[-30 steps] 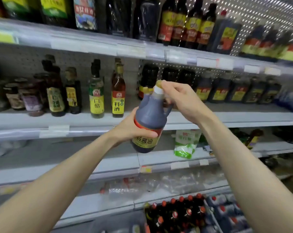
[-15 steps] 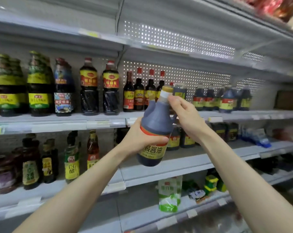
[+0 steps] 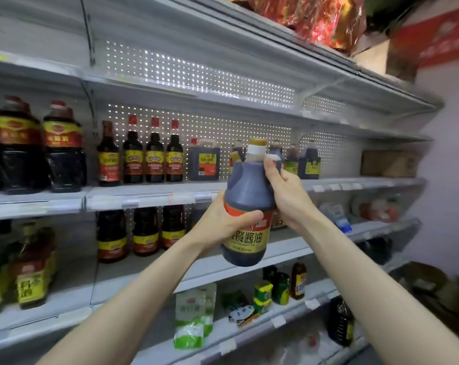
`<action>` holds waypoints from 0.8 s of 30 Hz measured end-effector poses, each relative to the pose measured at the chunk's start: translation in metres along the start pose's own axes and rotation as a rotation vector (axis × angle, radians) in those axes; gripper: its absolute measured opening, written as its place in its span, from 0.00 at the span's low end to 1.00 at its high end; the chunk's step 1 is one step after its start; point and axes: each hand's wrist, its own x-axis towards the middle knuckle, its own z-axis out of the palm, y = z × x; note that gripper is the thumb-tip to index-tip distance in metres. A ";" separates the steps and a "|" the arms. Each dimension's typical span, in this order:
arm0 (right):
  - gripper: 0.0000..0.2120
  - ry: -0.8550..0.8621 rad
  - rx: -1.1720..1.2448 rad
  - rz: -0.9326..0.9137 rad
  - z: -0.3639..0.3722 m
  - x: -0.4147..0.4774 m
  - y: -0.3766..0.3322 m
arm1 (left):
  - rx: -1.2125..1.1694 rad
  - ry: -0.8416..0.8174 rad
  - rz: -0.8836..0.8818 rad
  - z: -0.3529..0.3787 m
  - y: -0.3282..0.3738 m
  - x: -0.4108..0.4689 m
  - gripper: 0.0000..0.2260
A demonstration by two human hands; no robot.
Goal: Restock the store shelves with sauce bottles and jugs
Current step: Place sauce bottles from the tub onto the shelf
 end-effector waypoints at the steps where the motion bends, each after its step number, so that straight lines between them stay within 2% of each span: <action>1: 0.15 0.007 0.002 -0.007 -0.014 0.002 0.001 | -0.017 -0.022 0.003 0.012 -0.001 0.008 0.19; 3: 0.14 0.009 0.016 -0.012 -0.038 0.011 0.003 | -0.035 -0.063 -0.002 0.031 -0.007 0.026 0.21; 8: 0.14 0.012 0.044 -0.002 -0.086 0.044 0.021 | -0.010 -0.104 -0.052 0.058 -0.029 0.080 0.36; 10: 0.14 0.019 0.052 0.000 -0.101 0.059 0.032 | 0.005 -0.121 -0.043 0.065 -0.040 0.099 0.39; 14: 0.14 0.019 0.055 -0.003 -0.134 0.103 0.059 | 0.005 -0.083 -0.010 0.083 -0.065 0.147 0.28; 19: 0.15 -0.026 -0.031 0.019 -0.165 0.172 0.086 | 0.004 0.043 -0.016 0.091 -0.101 0.220 0.37; 24: 0.17 -0.095 -0.121 0.042 -0.192 0.244 0.111 | 0.009 0.151 -0.001 0.090 -0.131 0.290 0.30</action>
